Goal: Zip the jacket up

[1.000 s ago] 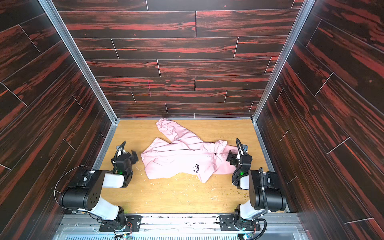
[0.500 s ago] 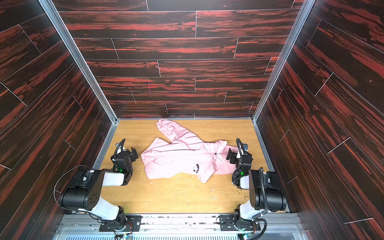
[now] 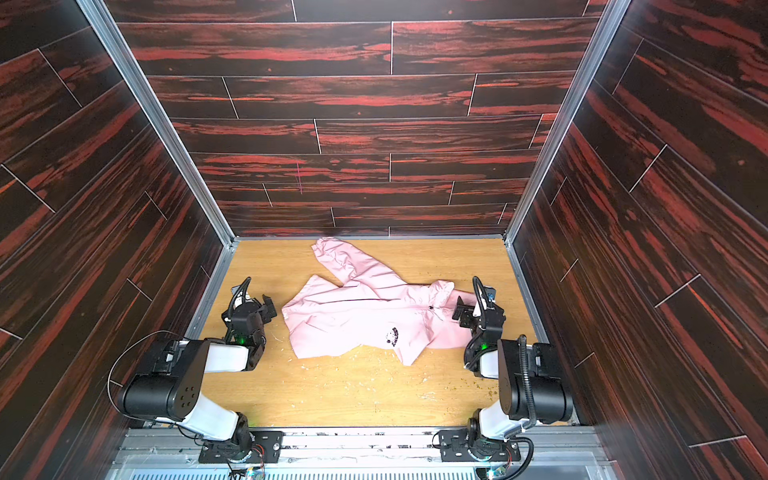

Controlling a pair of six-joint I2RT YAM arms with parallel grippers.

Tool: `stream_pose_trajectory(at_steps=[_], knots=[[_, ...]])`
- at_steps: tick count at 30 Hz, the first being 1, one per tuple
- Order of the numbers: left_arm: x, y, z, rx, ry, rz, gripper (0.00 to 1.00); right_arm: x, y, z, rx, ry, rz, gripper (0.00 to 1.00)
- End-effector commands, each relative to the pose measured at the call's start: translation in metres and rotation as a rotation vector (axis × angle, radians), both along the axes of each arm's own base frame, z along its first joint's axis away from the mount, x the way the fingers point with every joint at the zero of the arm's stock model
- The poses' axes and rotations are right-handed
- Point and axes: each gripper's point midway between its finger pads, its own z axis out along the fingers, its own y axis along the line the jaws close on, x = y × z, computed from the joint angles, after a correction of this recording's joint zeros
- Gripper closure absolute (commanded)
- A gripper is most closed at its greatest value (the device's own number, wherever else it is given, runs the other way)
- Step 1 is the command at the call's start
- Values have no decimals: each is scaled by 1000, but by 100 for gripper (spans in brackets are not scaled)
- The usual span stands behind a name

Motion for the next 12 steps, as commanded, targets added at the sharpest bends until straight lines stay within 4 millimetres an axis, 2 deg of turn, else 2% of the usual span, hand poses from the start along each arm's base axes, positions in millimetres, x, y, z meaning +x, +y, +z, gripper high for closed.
stream_pose_trajectory(at_steps=[1,12], knots=[[-1,4,3,1,-8,16,1,6,0,11,-17,-45,9,1],[-1,4,3,1,-7,14,1,6,0,11,-12,-43,16,1]])
